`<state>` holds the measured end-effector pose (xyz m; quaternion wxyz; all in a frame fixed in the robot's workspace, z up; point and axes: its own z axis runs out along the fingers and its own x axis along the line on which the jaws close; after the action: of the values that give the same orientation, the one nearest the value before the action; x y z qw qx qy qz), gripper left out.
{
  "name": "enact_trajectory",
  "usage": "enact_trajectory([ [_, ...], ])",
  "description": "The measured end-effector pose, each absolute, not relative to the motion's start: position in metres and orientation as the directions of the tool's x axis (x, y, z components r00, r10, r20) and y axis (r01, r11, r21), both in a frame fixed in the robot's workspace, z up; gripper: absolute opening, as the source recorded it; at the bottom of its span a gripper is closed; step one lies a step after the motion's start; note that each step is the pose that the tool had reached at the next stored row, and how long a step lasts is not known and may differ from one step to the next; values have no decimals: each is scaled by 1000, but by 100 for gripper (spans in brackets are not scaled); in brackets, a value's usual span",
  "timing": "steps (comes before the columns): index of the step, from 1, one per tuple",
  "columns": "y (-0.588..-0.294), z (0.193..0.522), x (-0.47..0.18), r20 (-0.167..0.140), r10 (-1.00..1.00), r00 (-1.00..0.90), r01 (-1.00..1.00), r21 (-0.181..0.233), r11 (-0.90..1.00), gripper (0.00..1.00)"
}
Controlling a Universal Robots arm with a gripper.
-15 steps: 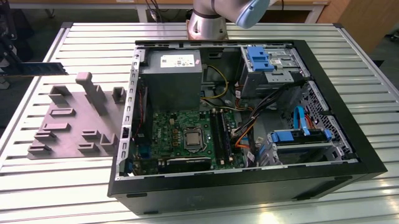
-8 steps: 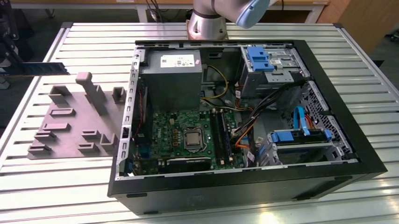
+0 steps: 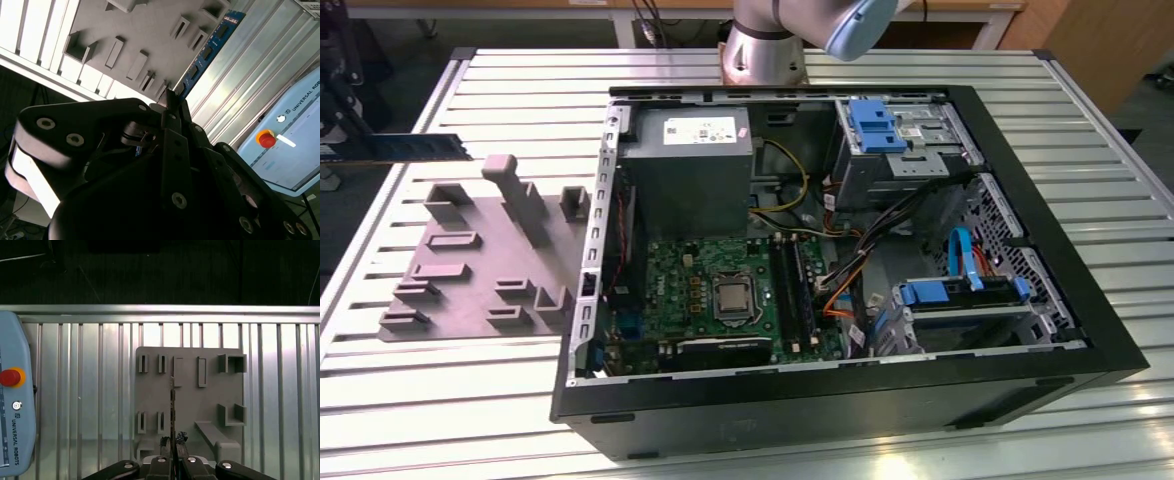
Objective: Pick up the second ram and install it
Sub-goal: 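Pick up the second ram and move it above second insertion slot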
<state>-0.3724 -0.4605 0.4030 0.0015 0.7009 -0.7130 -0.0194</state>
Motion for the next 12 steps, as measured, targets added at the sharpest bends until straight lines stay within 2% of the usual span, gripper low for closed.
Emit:
enact_trajectory([
  [12,-461,403,-368,-25,-1000,-18,-999,30,17,14],
])
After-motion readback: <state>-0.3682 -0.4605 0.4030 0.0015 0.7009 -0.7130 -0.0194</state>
